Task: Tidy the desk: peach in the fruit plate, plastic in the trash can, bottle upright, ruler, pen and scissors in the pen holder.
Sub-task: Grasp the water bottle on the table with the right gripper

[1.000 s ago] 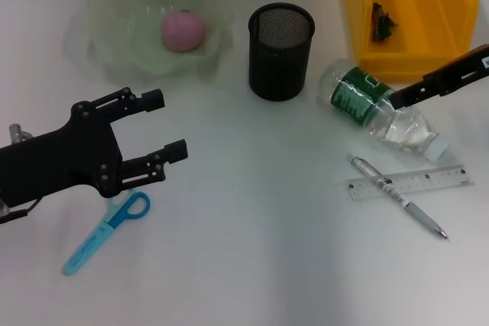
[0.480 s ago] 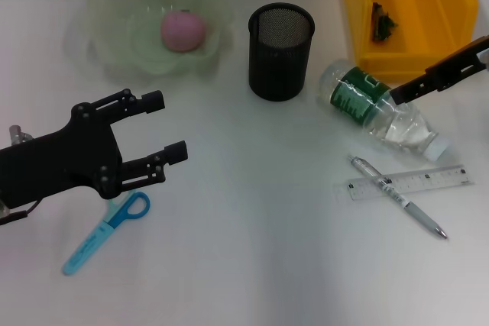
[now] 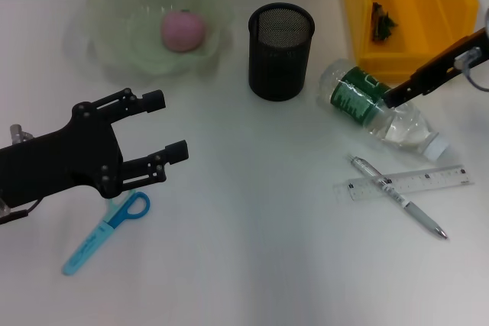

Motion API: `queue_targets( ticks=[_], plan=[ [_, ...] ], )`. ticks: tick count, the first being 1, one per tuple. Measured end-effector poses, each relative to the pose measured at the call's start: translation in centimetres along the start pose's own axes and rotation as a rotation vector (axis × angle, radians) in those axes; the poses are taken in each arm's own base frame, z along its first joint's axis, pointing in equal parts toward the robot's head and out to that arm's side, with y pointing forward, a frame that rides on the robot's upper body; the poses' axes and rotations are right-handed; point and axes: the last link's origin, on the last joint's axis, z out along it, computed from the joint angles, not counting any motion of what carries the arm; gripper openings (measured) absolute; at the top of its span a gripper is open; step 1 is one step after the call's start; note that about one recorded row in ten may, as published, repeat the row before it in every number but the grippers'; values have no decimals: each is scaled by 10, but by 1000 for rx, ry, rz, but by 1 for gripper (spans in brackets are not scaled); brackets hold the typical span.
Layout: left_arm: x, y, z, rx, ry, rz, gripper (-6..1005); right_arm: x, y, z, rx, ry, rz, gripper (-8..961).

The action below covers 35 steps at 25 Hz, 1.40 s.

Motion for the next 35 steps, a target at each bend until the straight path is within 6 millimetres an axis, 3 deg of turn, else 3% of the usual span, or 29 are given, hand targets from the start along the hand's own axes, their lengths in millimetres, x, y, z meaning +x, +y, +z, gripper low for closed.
queue_targets(
  ticks=[5, 35],
  plan=[
    [0, 0, 0, -2, 0, 1, 784, -8, 7, 12, -30, 25, -18, 827],
    [-1, -1, -2, 9, -3, -1, 784, -16, 12, 35, -2, 38, -56, 826]
  ],
)
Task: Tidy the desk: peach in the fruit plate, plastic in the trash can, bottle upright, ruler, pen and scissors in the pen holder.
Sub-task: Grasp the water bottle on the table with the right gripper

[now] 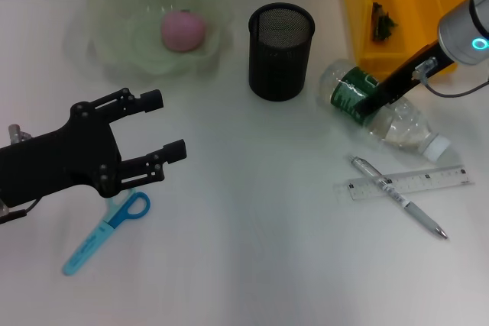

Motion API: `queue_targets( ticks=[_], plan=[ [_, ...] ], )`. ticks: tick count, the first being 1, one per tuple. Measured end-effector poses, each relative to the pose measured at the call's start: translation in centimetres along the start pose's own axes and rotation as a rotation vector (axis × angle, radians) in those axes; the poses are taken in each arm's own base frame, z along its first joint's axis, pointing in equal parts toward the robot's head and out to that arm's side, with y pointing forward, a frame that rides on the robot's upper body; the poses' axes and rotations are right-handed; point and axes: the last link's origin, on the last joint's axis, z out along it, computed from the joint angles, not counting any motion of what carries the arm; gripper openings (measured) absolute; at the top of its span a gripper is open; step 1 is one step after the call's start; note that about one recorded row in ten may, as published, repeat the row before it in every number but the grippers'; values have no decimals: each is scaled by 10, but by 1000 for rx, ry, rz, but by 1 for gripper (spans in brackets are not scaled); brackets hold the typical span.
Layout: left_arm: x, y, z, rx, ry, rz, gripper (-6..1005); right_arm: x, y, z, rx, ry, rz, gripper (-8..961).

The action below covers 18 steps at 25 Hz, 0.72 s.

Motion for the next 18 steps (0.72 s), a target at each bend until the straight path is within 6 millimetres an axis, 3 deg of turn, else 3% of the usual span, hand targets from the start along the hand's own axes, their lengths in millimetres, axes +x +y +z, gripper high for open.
queue_targets(
  ticks=[18],
  plan=[
    [0, 0, -2, 6, -2, 1, 785, 4, -1, -14, 2, -12, 21, 826]
  ],
)
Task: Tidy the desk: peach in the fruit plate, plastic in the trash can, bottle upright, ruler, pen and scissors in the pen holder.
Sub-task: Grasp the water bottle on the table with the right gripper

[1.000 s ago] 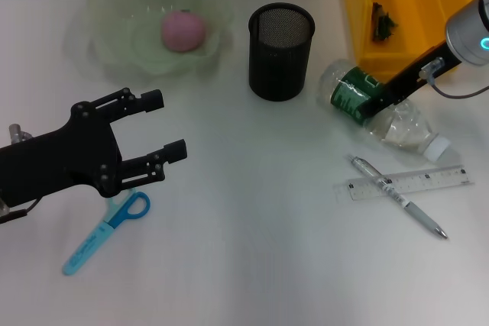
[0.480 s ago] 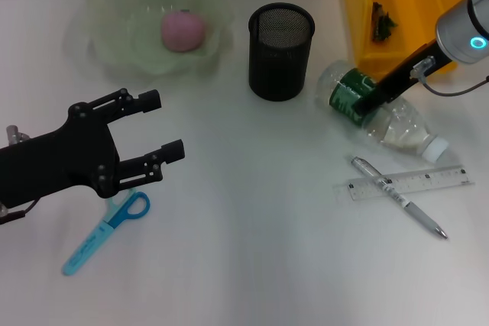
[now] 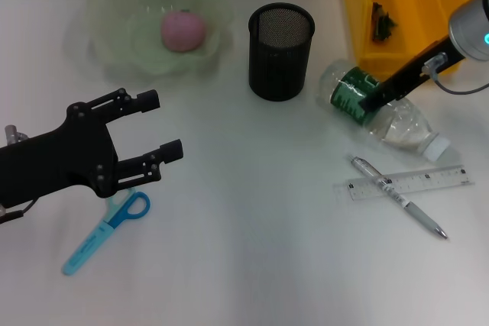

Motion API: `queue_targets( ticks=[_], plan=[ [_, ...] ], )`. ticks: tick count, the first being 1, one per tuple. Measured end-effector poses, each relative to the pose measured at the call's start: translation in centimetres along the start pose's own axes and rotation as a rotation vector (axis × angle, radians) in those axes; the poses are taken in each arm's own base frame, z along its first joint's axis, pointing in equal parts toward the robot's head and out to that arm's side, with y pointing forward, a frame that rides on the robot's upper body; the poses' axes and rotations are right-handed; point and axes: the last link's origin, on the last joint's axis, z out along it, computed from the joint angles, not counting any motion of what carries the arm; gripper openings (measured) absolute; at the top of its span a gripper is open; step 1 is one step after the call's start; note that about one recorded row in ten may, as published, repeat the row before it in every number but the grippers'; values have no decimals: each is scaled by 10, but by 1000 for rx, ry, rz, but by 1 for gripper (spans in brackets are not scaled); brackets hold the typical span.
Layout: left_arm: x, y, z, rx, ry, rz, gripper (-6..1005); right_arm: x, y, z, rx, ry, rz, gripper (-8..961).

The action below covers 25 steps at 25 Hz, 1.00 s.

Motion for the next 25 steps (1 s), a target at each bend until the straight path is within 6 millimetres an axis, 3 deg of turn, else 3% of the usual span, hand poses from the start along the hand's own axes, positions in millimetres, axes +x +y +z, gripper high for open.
queue_targets(
  ticks=[9, 25],
  plan=[
    [0, 0, 0, 0, -2, 1, 785, 18, -2, -12, -4, 26, 36, 826],
    [1, -1, 2, -4, -4, 4, 785, 23, -2, -13, -3, 32, 44, 826]
  ],
)
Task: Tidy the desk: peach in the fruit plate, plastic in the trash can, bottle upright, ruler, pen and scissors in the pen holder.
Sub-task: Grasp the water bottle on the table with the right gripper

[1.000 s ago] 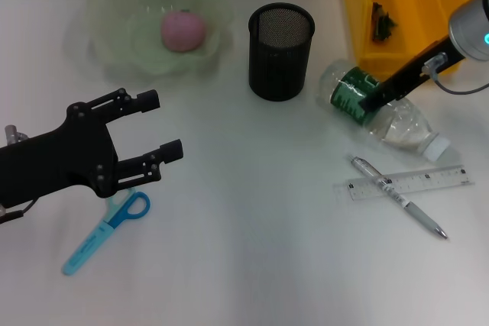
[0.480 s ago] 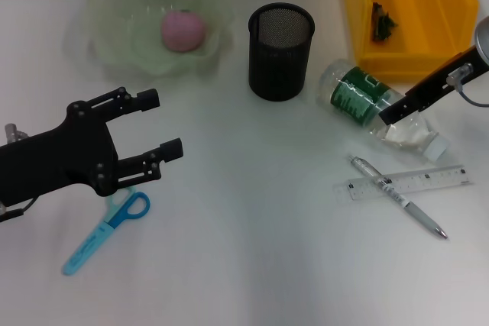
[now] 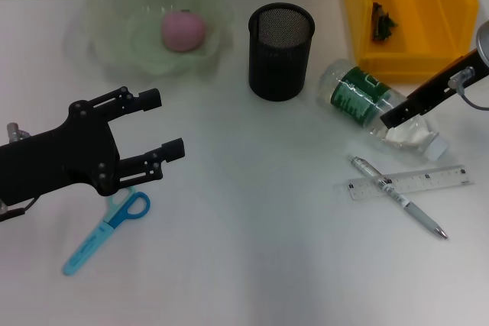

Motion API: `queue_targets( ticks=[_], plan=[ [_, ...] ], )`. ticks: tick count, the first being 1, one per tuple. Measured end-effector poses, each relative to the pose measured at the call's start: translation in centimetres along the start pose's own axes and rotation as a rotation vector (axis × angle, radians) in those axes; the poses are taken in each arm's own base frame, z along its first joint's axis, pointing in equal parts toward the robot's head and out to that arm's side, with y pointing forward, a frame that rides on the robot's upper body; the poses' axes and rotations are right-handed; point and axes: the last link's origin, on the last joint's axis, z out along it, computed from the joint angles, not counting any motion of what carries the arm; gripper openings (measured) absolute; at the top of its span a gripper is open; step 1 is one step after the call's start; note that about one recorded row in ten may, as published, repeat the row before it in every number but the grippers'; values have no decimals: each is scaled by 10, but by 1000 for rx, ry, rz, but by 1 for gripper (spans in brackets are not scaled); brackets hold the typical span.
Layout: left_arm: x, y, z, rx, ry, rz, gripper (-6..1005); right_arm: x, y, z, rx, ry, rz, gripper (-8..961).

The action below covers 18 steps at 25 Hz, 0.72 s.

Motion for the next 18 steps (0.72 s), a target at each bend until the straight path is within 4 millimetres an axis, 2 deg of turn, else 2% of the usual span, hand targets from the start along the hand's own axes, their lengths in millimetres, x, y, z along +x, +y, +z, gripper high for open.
queue_targets(
  ticks=[5, 14, 18],
  plan=[
    [0, 0, 0, 2, 1, -1, 785, -5, -2, 1, 18, -27, 14, 826],
    [0, 1, 2, -4, 2, -2, 785, -21, 10, 22, 12, -12, -27, 827],
    [-1, 2, 1, -1, 1, -4, 785, -24, 9, 22, 21, -26, -19, 827]
  ],
)
